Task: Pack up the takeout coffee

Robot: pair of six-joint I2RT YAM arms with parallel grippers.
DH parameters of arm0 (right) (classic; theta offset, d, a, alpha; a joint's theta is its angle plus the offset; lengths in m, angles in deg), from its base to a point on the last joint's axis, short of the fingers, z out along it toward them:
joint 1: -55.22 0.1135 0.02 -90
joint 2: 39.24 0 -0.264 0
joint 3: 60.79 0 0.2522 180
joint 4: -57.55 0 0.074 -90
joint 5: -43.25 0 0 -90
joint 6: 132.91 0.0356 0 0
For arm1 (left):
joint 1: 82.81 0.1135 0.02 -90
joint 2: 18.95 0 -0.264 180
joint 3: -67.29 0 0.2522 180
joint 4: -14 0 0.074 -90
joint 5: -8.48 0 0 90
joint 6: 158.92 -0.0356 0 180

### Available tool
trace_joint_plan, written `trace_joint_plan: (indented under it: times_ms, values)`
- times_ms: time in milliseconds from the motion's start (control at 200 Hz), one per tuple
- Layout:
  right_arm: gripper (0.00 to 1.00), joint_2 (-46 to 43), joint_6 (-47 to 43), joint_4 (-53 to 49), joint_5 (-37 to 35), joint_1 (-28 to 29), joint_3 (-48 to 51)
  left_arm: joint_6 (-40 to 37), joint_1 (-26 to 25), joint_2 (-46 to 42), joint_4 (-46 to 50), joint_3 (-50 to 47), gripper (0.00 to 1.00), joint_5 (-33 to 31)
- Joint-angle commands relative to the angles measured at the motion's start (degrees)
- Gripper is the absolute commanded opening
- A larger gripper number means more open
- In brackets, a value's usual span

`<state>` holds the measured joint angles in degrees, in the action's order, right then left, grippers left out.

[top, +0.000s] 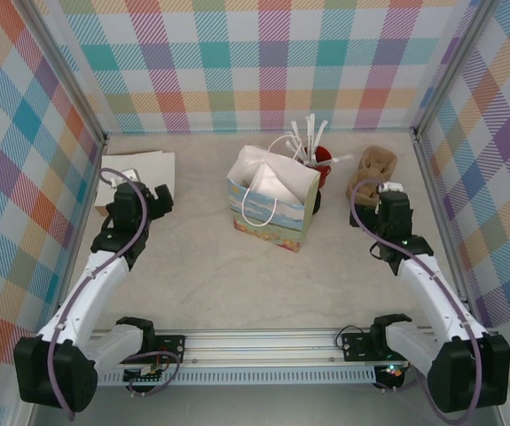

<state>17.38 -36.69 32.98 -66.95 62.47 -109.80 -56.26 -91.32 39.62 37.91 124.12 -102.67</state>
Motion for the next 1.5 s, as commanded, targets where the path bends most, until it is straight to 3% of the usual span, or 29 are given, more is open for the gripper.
trace_joint_plan:
  times_ms: [0,290,670,715,930,1105,1215,1300,1495]
  values:
    - [1.00,1.8,0.6,15.3,-2.0,-2.0,5.4,0.9,1.1,1.8,-11.7,-5.1,1.00,-1.0]
    - [1.00,14.3,-2.9,35.3,2.2,-4.5,12.4,-0.3,1.7,10.0,-17.0,-8.9,1.00,-4.2]
    - [1.00,28.7,-3.5,52.6,9.7,-4.8,9.6,-5.6,2.0,14.3,-24.2,-13.1,1.00,-5.1]
    - [1.00,28.6,-4.2,49.7,11.6,-4.8,8.4,-6.6,2.0,14.4,-25.1,-13.6,1.00,-4.8]
    - [1.00,30.8,-4.7,57.4,18.3,-6.6,11.8,-10.1,2.4,14.8,-34.4,-17.4,1.00,-1.5]
    - [1.00,30.8,-4.8,57.4,18.4,-6.6,11.8,-12.8,3.5,18.6,-46.7,-20.9,1.00,2.3]
    - [1.00,30.8,-4.9,57.4,18.4,-6.6,11.8,-13.3,4.2,20.3,-46.3,-19.4,1.00,7.5]
    - [1.00,30.8,-4.9,57.4,18.3,-6.6,11.8,-13.0,4.2,21.4,-51.6,-20.7,1.00,10.8]
    - [1.00,30.8,-5.4,56.7,19.6,-6.6,11.4,-13.7,4.3,30.4,-62.7,-22.7,1.00,13.9]
